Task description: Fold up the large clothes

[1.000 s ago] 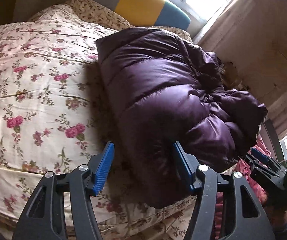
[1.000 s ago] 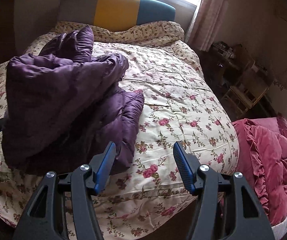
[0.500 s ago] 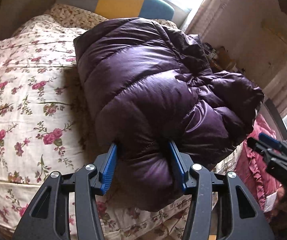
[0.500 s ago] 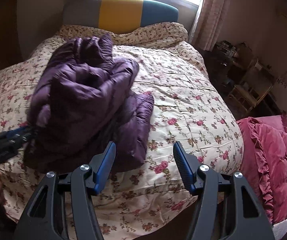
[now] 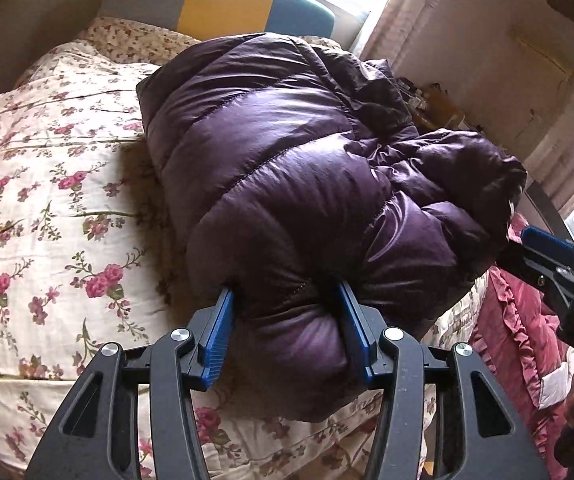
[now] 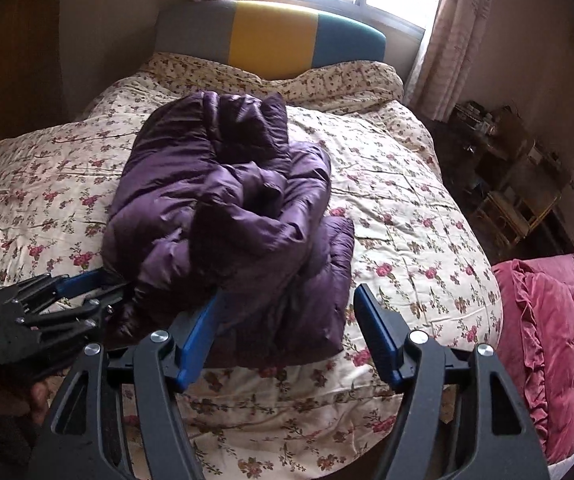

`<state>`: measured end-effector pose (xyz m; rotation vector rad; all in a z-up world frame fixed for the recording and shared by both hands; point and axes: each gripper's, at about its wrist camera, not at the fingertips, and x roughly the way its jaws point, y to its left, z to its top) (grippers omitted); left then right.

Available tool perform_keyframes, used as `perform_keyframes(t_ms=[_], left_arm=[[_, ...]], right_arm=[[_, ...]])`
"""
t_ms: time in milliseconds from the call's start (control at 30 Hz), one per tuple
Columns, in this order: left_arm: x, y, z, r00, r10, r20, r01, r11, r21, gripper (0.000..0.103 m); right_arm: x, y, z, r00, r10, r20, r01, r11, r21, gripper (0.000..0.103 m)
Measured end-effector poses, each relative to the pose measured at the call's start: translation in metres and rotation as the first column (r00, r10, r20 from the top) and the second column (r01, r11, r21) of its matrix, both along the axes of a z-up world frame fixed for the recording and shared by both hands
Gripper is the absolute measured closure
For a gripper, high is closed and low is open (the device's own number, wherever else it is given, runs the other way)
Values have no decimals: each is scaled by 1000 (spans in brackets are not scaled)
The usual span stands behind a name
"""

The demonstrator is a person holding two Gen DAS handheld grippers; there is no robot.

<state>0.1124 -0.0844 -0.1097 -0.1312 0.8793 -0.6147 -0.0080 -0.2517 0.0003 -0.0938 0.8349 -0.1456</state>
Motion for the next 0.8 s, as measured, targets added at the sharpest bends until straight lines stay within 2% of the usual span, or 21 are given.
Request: perform_keyframes(t_ms=[100,167,433,600,700,767,800], left_arm=[[0,-1,0,1000,-11,7,11,1000,8,53],[-1,-1,1,1000,-18,10,18,1000,12,53],[-1,-1,1,998,-54,20,54,998,17,53],[1,-1,2,996,-84,21,84,996,21,53],[2,-3,2,995,-99,21,99,995,32,53],[3,-5,2,994,-108,24,107,993,42,53],[4,-5,2,993,-113,24,112,993,44,53]], right_arm=[[4,5,1,1000,3,3,-3,1000,3,36],[7,8,0,1000,10,2,-10,1000,-11,41],[20,13,-21,997,46,-65,-47,999,-25,103],[27,3,-44,992,20,-125,-20,1000,-2,103],[26,-1,-46,991,-1,-133,2,1000,2,102],[25,-2,-42,992,-13,-123,13,1000,-1,89],[24,-3,-40,993,-20,-115,20,1000,-2,73]])
